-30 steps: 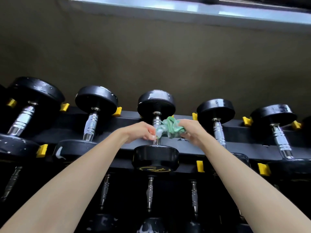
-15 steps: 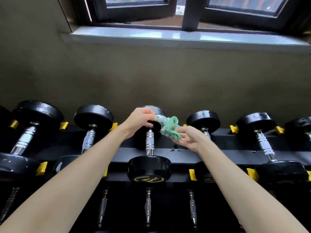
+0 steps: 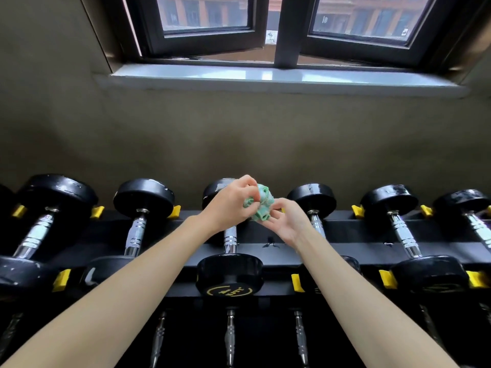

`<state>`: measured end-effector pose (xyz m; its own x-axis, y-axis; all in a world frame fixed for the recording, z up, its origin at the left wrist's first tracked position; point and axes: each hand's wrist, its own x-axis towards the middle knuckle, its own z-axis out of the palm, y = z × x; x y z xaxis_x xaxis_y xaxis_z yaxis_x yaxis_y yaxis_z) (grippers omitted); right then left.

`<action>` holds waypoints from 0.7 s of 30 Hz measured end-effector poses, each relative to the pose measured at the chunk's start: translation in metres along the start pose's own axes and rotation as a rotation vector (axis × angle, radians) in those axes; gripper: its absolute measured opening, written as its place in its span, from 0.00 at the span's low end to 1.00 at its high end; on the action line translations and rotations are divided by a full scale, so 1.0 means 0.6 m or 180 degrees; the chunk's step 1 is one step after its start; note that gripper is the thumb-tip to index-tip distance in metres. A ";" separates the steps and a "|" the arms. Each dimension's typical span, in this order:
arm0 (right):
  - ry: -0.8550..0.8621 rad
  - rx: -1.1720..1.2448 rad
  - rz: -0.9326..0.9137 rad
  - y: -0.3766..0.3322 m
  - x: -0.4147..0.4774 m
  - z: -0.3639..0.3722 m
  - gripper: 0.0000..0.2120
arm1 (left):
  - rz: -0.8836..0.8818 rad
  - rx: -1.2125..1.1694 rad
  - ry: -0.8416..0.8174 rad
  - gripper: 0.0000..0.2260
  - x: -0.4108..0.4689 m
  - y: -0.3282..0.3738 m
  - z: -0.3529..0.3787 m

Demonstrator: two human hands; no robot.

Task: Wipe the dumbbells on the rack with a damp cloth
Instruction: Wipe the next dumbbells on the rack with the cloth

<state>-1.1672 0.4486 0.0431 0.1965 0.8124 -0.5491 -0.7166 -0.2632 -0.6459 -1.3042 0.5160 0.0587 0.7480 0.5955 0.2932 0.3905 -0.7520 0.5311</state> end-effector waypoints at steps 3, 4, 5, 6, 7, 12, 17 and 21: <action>-0.0203 0.0436 0.0109 -0.008 -0.007 -0.010 0.17 | -0.0082 -0.0007 -0.0098 0.09 -0.008 0.009 0.000; -0.0253 0.0407 0.0157 -0.010 -0.008 -0.010 0.21 | -0.0139 -0.0066 -0.0160 0.12 -0.011 0.012 0.000; -0.0310 0.0345 0.0191 -0.010 -0.008 -0.010 0.24 | -0.0139 -0.0138 -0.0226 0.14 -0.011 0.016 0.000; -0.0340 0.0259 0.0206 -0.010 -0.007 -0.008 0.25 | -0.0116 -0.0193 -0.0321 0.16 -0.010 0.020 0.001; -0.0376 0.0238 0.0208 -0.010 -0.005 -0.007 0.25 | -0.0091 -0.0218 -0.0440 0.17 -0.009 0.023 -0.001; -0.0360 0.0112 0.0125 -0.012 0.001 -0.006 0.12 | -0.0589 -0.1257 -0.0388 0.20 -0.003 0.034 -0.008; -0.0276 0.0450 0.0140 -0.020 0.008 -0.005 0.20 | -0.1273 -0.1711 0.1017 0.16 0.014 0.014 -0.030; 0.0034 -0.0283 0.0103 -0.019 0.025 -0.017 0.09 | -0.2230 -0.1384 0.1187 0.17 0.003 -0.069 -0.029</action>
<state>-1.1490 0.4586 0.0366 0.1818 0.7972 -0.5757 -0.6605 -0.3347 -0.6721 -1.3284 0.5529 0.0513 0.1632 0.9865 -0.0119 0.3970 -0.0547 0.9162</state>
